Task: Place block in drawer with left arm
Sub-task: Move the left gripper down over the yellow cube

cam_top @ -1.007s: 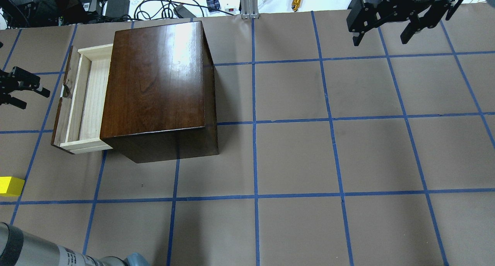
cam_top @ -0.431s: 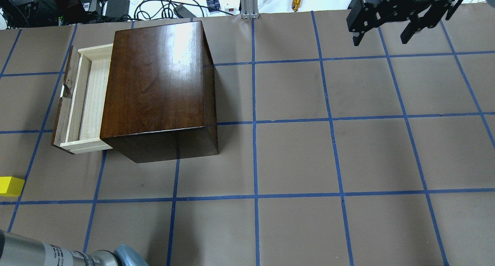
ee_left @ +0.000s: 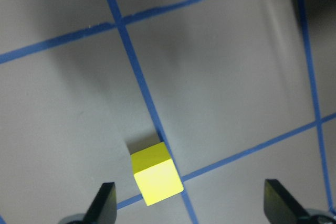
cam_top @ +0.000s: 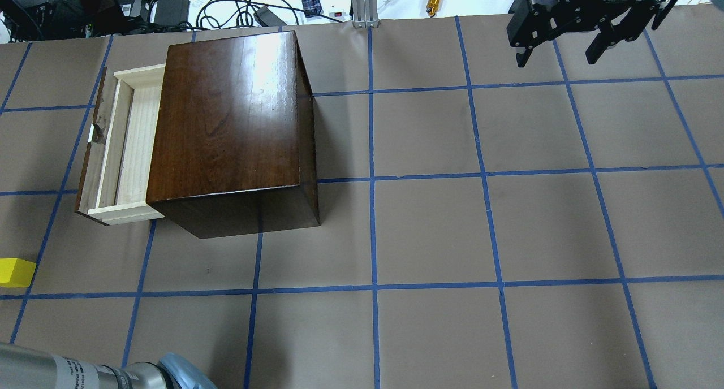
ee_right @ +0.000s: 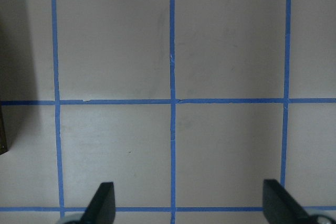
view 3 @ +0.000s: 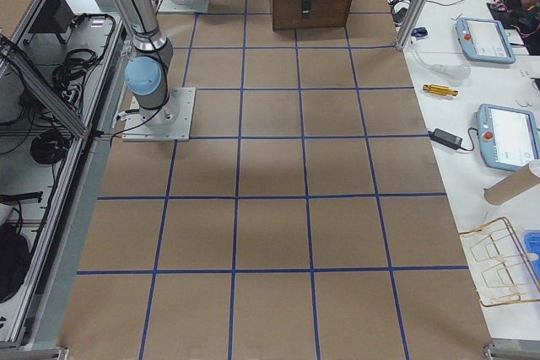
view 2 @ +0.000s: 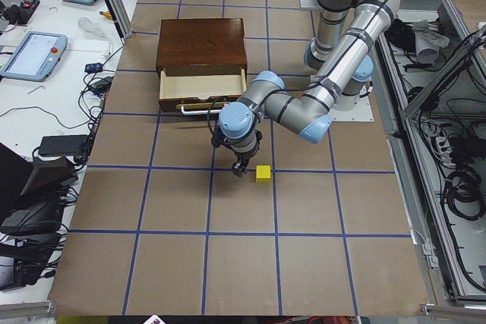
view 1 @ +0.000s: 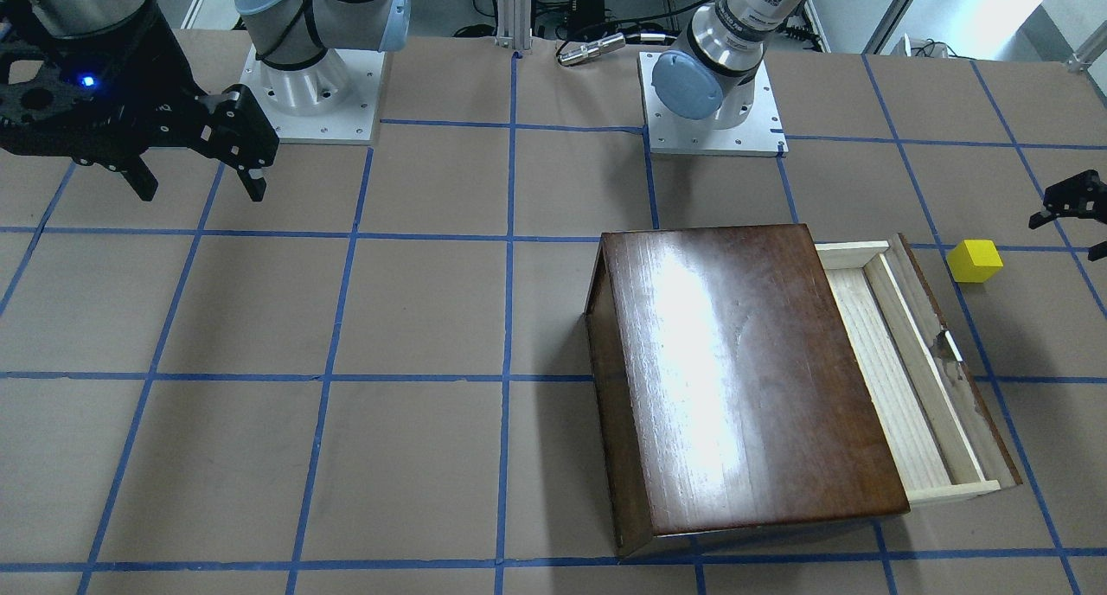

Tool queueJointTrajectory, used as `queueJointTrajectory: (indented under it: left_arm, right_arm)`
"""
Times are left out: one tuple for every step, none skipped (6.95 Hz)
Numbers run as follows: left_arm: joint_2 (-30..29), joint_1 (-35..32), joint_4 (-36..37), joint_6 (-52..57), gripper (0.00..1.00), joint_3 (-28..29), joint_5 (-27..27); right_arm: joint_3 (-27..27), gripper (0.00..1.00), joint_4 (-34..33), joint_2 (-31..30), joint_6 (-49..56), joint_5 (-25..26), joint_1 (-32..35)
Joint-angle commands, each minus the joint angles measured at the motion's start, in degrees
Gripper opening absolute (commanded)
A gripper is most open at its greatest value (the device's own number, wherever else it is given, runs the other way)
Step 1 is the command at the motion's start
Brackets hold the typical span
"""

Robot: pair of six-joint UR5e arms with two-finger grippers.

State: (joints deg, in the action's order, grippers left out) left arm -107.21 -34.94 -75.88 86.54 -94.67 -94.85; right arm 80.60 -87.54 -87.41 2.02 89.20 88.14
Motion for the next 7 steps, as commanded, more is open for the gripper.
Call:
queueJointTrajectory:
  left_arm:
    - [0.5, 3.1, 13.8, 15.3, 1.0, -8.7, -0.6]
    - [0.5, 3.5, 19.4, 23.2, 1.0, -12.2, -0.6]
    - [0.5, 4.4, 22.0, 29.5, 1.0, -13.9, -0.5]
    - [0.5, 5.0, 22.2, 37.0, 1.0, -14.8, 0.0]
    - [0.4, 5.0, 22.1, 42.3, 1.0, -15.3, -0.1]
    - [0.3, 5.0, 22.1, 44.5, 1.0, -15.4, 0.4]
    - [0.0, 4.9, 22.1, 47.7, 1.0, -16.1, 0.5]
  right_arm:
    - [0.0, 1.0, 0.0, 0.0, 0.0, 0.0, 0.0]
    - [0.0, 1.0, 0.0, 0.0, 0.0, -0.1, 0.0]
    - [0.0, 1.0, 0.0, 0.0, 0.0, 0.0, 0.0]
    - [0.0, 1.0, 0.0, 0.0, 0.0, -0.1, 0.0]
    - [0.0, 1.0, 0.0, 0.0, 0.0, 0.0, 0.0]
    - [0.0, 1.0, 0.0, 0.0, 0.0, -0.1, 0.0]
    - [0.0, 1.0, 0.0, 0.0, 0.0, -0.1, -0.1]
